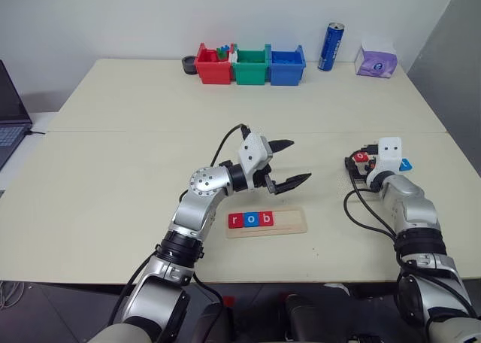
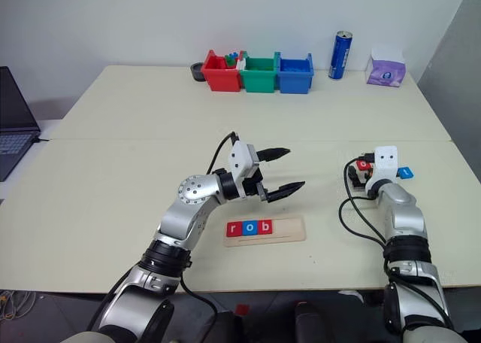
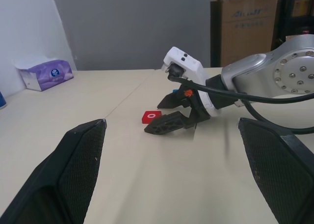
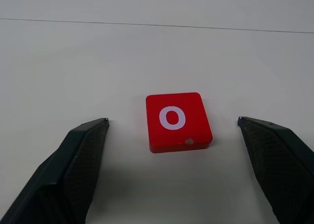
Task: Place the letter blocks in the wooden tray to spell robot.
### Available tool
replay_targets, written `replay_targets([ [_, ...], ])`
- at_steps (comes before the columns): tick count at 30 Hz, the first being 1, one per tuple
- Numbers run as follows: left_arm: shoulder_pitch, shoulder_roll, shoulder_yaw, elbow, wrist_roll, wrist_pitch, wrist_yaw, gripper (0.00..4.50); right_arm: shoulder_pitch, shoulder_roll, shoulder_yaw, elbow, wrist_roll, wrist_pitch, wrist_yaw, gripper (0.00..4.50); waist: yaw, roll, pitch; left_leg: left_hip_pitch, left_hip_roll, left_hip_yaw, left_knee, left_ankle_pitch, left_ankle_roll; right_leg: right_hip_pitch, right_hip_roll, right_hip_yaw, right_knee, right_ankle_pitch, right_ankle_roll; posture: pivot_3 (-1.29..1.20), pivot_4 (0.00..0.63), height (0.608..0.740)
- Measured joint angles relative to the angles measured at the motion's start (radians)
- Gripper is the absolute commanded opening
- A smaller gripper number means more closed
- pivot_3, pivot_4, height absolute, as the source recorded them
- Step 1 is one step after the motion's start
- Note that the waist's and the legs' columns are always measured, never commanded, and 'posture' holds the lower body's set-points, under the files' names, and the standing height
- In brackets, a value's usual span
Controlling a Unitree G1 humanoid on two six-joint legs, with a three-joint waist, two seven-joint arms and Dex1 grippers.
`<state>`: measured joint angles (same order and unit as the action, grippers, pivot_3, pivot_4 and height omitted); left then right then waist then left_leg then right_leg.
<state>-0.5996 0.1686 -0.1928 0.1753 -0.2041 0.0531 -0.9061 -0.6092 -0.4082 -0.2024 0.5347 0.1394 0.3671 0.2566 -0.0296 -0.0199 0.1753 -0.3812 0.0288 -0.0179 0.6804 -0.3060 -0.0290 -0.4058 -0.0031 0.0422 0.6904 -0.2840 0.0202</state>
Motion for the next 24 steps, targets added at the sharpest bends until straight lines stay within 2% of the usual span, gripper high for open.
replay_targets([
  [6,0.0,-0.015,0.001,-0.011,-0.021,0.0,-0.003,4.5,-0.016,-0.007,-0.007,0.048,0.004,-0.03,0.028,4.48,0.0,0.0,0.0,0.0,0.0,0.0,0.0,0.0,0.0,0.0,0.0,0.001,0.0,0.0,0.0,0.0,0.15,0.74],
  [9,0.0,-0.015,0.001,-0.014,-0.023,0.0,-0.003,4.5,-0.03,-0.007,-0.011,0.07,0.009,-0.031,0.04,3.58,0.0,0.0,0.0,0.0,0.0,0.0,0.0,0.0,0.0,0.0,0.0,0.0,0.0,0.0,0.0,0.0,0.15,0.74],
  [10,0.0,-0.015,0.001,-0.014,-0.024,0.0,-0.002,4.5,-0.031,-0.008,-0.011,0.072,0.009,-0.031,0.045,3.12,0.0,0.0,0.0,0.0,0.0,0.0,0.0,0.0,0.0,0.0,0.0,0.0,0.0,0.0,0.0,0.0,0.15,0.74],
  [15,0.0,-0.015,0.001,-0.014,-0.025,0.0,-0.001,4.5,-0.032,-0.012,-0.013,0.079,0.011,-0.036,0.053,1.46,0.0,0.0,0.0,0.0,0.0,0.0,0.0,0.0,0.0,0.0,0.0,0.0,0.0,0.0,0.0,0.0,0.15,0.74],
  [21,0.001,-0.014,0.0,-0.016,-0.025,0.0,-0.002,4.5,-0.018,-0.016,-0.012,0.053,0.008,-0.027,0.056,1.46,0.0,0.0,0.0,0.0,0.001,0.0,0.0,0.0,0.0,0.0,-0.001,0.0,0.0,0.0,0.0,0.0,0.15,0.74],
  [24,0.017,0.009,-0.003,-0.039,-0.026,0.0,-0.02,4.5,0.075,-0.025,-0.011,-0.116,0.008,0.043,0.05,1.46,0.002,0.001,-0.001,-0.001,0.001,-0.001,0.0,0.0,0.0,0.0,-0.001,0.0,-0.001,0.0,0.0,0.0,0.15,0.74],
])
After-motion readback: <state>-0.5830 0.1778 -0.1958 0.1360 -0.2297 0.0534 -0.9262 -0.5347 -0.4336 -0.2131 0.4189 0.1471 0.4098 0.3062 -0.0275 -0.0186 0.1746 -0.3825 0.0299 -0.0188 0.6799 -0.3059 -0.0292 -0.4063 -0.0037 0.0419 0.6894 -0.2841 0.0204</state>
